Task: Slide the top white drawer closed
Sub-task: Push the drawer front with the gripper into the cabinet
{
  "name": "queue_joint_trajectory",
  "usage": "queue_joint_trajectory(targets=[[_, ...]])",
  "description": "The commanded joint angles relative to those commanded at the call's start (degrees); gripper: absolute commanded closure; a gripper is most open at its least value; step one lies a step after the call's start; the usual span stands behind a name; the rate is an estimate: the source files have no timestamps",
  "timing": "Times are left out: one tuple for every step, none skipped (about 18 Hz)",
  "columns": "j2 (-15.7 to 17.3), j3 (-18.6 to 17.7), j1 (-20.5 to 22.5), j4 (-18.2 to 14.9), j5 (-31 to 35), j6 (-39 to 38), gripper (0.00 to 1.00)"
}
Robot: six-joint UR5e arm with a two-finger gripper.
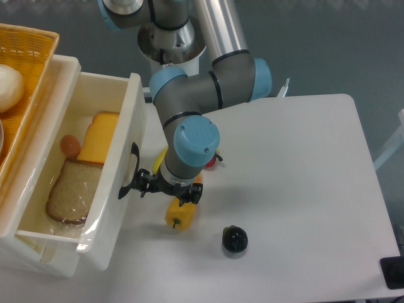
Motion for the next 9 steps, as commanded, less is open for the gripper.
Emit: queue_joint_trajectory(targets=[[0.00, 0.17, -0.17, -0.09, -0.17, 0.00, 0.00], [0.00, 0.18, -0.44, -0.09, -0.35, 0.00, 0.00], [0.09, 0.18, -0.61, -0.09, -0.44, 0.09, 0.00], [0.00, 0.00, -0.96, -0.09, -0.44, 0.09, 0.00], [0.09, 0.17, -1.32, -0.09, -0.44, 0.00, 0.00], [0.26, 0.00, -1.41, -0.09, -0.44, 0.00, 0.00], [0.52, 0.17, -1.76, 0.00, -0.44, 0.09, 0.00], [0.79, 0.18, -2.19, 0.09, -0.44, 0.09, 0.00], [0.79, 0.18, -2.37, 0.17, -0.44, 0.35, 0.00]])
